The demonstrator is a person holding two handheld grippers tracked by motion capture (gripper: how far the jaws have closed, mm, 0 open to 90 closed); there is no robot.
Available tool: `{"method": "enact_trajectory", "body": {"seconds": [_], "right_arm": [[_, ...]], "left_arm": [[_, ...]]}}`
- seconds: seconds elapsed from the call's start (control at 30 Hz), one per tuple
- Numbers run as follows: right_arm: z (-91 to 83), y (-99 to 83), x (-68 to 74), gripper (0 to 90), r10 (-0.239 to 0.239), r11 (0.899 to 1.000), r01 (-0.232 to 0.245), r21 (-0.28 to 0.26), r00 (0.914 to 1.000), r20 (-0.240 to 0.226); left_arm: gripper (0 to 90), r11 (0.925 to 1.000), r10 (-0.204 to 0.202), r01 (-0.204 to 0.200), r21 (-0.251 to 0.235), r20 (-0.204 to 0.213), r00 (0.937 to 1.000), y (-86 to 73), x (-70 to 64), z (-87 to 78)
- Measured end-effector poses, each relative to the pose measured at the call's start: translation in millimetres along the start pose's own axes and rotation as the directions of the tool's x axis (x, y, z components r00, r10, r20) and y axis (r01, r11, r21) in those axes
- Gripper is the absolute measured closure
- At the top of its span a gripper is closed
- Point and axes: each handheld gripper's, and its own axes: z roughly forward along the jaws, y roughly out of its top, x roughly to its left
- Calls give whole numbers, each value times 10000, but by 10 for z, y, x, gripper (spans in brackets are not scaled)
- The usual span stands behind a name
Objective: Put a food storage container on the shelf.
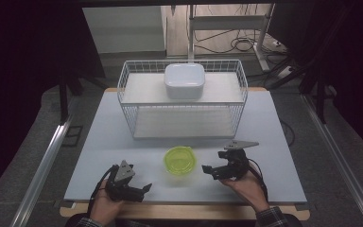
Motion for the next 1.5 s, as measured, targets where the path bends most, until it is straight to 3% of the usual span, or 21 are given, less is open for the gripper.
{"method": "enact_trajectory", "body": {"seconds": [0.1, 0.27, 0.43, 0.6, 0.73, 0.87, 1.0, 1.13, 1.2, 1.43, 1.5], "right_arm": [[60, 116, -6, 156, 42, 9997, -35, 236, 9996, -296], [201, 275, -48, 297, 579, 9983, -573, 137, 9970, -519], [355, 373, -44, 424, 806, 9963, -772, 386, 9920, -970], [485, 428, -55, 540, 1481, 9869, -1383, 835, 9810, -1250], [559, 434, -106, 581, 1852, 9789, -1715, 1112, 9743, -1284], [605, 411, -153, 612, 2318, 9676, -2123, 1367, 9615, -1477], [628, 385, -217, 728, 2914, 9519, -2638, 1559, 9366, -1945], [614, 390, -231, 801, 3077, 9468, -2730, 1707, 9232, -2302], [607, 394, -211, 805, 3006, 9486, -2662, 1713, 9272, -2235], [547, 441, -129, 824, 2946, 9532, -2639, 1473, 9203, -2574], [528, 459, -107, 826, 2818, 9570, -2524, 1430, 9259, -2518]], "left_arm": [[32, 9999, 107, -106, 80, -81, 9999, -2, -6, 8], [33, 9994, 292, -289, 180, -179, 9994, -4, -11, 8], [37, 9988, 445, -439, 238, -237, 9987, -4, -27, 13], [38, 9982, 536, -529, 275, -266, 9982, -3, -41, 18], [40, 9977, 598, -589, 323, -270, 9978, -3, -44, 21], [44, 9970, 654, -644, 419, -235, 9976, -1, -54, 26], [47, 9966, 696, -684, 464, -244, 9973, 3, -64, 29], [48, 9963, 717, -702, 495, -274, 9971, 2, -66, 31], [48, 9962, 727, -712, 492, -283, 9970, 3, -68, 30], [48, 9960, 756, -740, 503, -313, 9966, 2, -73, 29], [49, 9959, 772, -756, 507, -317, 9965, 2, -74, 29]]}}
